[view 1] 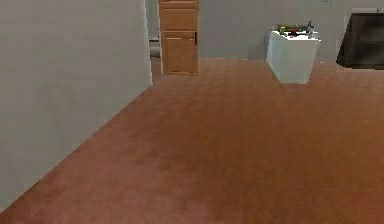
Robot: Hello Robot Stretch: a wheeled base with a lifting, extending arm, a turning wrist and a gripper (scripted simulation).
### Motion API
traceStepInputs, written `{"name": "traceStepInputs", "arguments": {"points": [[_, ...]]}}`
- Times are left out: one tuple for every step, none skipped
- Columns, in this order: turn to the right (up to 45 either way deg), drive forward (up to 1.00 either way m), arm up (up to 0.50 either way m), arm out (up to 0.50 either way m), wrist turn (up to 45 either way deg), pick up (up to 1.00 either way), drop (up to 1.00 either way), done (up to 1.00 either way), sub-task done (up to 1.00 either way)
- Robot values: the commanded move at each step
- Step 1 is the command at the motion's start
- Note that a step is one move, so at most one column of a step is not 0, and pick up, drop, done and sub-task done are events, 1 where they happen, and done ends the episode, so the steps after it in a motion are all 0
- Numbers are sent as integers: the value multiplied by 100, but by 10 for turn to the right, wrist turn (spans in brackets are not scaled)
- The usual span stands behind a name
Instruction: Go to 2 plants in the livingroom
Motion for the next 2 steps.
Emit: {"name": "traceStepInputs", "arguments": {"points": [[0,100,0,0,0,0,0,0,0],[-30,0,0,0,0,0,0,0,0]]}}
